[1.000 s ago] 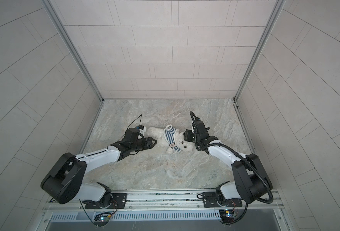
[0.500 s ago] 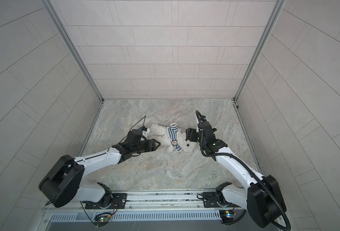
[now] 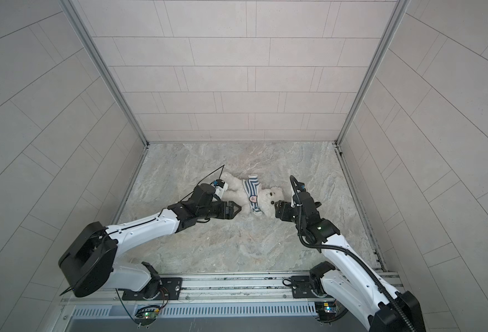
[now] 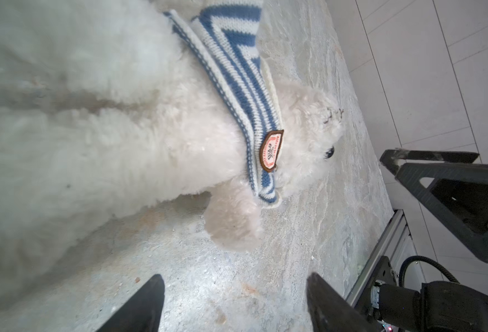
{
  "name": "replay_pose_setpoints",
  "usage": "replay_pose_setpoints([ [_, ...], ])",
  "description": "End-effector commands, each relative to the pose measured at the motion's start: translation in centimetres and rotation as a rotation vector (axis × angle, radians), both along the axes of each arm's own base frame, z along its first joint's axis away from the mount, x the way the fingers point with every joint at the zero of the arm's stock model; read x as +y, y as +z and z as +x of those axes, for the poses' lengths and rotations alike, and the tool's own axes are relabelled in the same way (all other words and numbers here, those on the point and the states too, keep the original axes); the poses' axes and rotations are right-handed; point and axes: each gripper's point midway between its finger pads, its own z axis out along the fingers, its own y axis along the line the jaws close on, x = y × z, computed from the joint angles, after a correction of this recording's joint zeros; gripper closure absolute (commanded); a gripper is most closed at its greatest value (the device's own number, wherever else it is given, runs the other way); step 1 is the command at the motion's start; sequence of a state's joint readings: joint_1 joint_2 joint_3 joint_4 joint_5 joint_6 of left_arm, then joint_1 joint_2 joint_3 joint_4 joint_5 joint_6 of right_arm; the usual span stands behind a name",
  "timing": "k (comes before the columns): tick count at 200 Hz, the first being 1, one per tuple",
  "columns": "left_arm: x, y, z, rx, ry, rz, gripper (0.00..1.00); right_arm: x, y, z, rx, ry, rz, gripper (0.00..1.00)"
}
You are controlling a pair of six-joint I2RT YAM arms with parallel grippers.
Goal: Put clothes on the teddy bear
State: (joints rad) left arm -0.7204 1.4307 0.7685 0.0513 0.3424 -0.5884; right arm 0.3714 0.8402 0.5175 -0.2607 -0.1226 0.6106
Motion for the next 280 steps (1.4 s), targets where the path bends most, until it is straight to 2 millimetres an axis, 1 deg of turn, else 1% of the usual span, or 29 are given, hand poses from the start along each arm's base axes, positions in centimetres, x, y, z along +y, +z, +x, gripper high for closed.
replay_pose_setpoints([
  [1,-1.1,-0.7,-0.2,0.0,-0.044,0.053,0.18,0.6,-1.1,-1.2,0.041,0.03,0.024,0.23],
  [31,-2.2,-2.2,0.3,0.026,-0.046,0.081,0.22,1.4,-2.2,-1.8,0.053,0.064,0.036,0.23],
  [58,-3.5,-3.3,0.5,0.053,-0.065,0.084,0.31,2.1,-3.3,-1.8,0.065,0.082,0.055,0.24],
  [76,-3.8,-4.1,0.6,0.065,-0.06,0.102,0.37,2.4,-3.9,-1.7,0.071,0.084,0.057,0.24],
  [84,-3.7,-4.3,0.8,0.066,-0.051,0.106,0.42,2.6,-4.1,-1.6,0.071,0.087,0.056,0.24],
  [106,-3.7,-4.5,1.1,0.063,-0.039,0.11,0.6,2.8,-4.6,-1.4,0.074,0.09,0.051,0.25],
  [119,-3.8,-4.3,1.0,0.063,-0.042,0.099,0.75,3.0,-4.6,-1.3,0.068,0.093,0.051,0.25],
  [126,-3.8,-4.1,0.9,0.062,-0.04,0.092,0.82,3.1,-4.6,-1.2,0.061,0.095,0.052,0.25],
  [142,-3.6,-3.8,0.7,0.061,-0.037,0.081,0.9,3.2,-4.8,-1.1,0.049,0.095,0.056,0.25],
  [171,-2.9,-2.6,-0.3,0.058,-0.033,0.045,0.97,3.4,-4.9,-1.1,0.025,0.1,0.069,0.25],
  [203,-2.1,-1.6,-1.5,0.063,-0.023,0.006,0.97,3.7,-5.0,-1.4,0.023,0.115,0.072,0.25],
  [234,-1.5,-1.3,-2.2,0.064,-0.026,-0.004,0.98,4.3,-5.2,-1.6,0.016,0.119,0.114,0.25],
  [280,-1.5,-0.9,-2.7,0.072,-0.034,-0.035,0.99,5.8,-5.1,-1.3,0.007,0.137,0.163,0.26],
])
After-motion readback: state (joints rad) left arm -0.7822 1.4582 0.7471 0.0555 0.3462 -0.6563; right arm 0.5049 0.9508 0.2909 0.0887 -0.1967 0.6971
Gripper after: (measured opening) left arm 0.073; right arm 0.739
